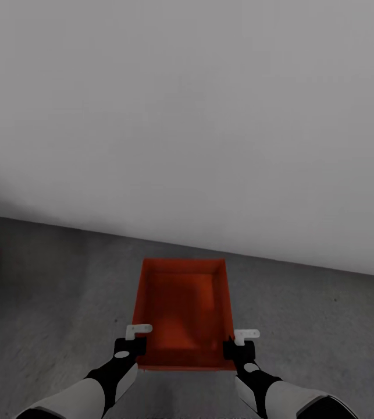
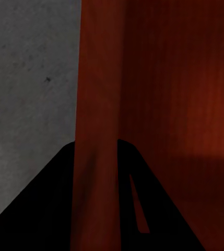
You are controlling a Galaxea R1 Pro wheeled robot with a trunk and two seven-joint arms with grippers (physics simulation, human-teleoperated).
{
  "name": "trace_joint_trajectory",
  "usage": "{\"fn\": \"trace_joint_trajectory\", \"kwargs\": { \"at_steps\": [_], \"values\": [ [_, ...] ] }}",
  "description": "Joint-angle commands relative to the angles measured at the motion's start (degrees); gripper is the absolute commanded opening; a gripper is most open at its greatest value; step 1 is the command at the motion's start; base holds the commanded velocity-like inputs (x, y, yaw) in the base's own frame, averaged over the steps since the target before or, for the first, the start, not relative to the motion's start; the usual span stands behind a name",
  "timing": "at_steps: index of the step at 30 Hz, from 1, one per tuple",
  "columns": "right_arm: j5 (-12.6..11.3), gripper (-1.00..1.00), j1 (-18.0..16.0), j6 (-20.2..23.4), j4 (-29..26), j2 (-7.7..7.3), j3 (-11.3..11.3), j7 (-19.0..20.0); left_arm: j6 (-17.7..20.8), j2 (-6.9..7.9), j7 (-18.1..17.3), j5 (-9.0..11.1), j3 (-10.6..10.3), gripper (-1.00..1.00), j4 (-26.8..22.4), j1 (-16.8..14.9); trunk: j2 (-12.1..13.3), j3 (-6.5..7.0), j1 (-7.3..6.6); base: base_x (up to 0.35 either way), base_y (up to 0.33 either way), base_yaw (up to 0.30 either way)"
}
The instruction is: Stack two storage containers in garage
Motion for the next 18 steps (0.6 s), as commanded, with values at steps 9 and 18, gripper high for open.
{"fn": "trace_joint_trajectory", "kwargs": {
  "at_steps": [9,18],
  "values": [
    [-1.4,-1.0,-0.1,-0.7,0.1,-0.02,-0.2,-0.7,0.0,0.01,0.5,1.4,1.3,-1.0,0.2,0.0,0.0,-0.08,0.0,0.0,0.0,0.0],
    [-1.4,-1.0,-0.1,-0.7,0.1,-0.02,-0.2,-0.7,0.0,0.01,0.5,1.4,1.3,-1.0,0.3,0.0,0.0,-0.08,0.0,0.0,0.0,0.0]
  ]
}}
